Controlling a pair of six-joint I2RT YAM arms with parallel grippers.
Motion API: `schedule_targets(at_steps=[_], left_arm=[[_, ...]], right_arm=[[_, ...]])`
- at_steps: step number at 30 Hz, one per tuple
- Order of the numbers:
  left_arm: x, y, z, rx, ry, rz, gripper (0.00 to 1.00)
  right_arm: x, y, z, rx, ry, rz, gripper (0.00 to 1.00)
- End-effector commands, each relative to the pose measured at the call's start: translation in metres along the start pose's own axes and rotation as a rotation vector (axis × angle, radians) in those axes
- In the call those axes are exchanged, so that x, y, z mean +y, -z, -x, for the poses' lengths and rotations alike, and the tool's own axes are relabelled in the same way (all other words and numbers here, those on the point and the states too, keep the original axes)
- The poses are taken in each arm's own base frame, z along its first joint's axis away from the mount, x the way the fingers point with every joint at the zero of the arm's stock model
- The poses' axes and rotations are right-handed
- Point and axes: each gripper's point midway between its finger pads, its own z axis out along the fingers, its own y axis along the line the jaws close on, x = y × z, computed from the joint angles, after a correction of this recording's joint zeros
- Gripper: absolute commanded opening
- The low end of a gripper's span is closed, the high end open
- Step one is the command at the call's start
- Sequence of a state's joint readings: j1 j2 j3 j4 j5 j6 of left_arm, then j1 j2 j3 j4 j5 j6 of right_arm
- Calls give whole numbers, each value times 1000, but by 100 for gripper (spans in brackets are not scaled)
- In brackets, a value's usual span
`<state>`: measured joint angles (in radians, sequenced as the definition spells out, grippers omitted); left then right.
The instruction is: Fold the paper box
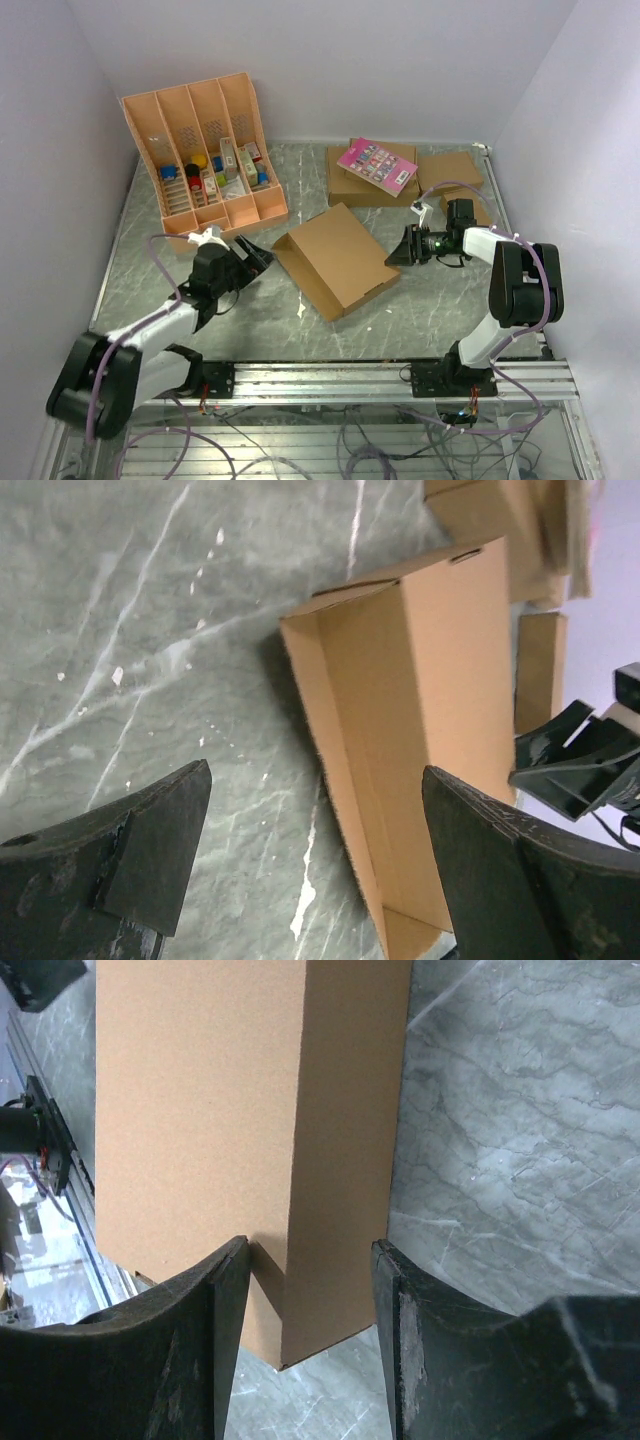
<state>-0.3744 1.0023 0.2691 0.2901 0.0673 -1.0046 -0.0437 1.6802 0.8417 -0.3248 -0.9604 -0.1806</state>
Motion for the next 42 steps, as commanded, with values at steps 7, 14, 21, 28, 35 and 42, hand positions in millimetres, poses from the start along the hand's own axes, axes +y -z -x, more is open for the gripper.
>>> schedule_targets(at_steps=[7,14,21,28,35,42], left_arm=[[-33,-35,4,56,21,-155,96],[-30,-61,4,62,23,-148,96],[-33,-82,2,89,28,-156,96],[-23,-97,-3,125,25,-104,96],[-15,-111,-12,170,3,-53,84],[-19,-113,-19,199,-16,-56,53]], right_arm=[[-16,-5,-17,64,1,-58,50],[-15,-7,-18,69,4,-57,50],[-15,-8,-18,76,10,-58,50],[-14,-10,-19,86,17,-61,50],[-13,-12,-19,95,34,-66,50],[-12,-14,-19,99,39,-65,49]])
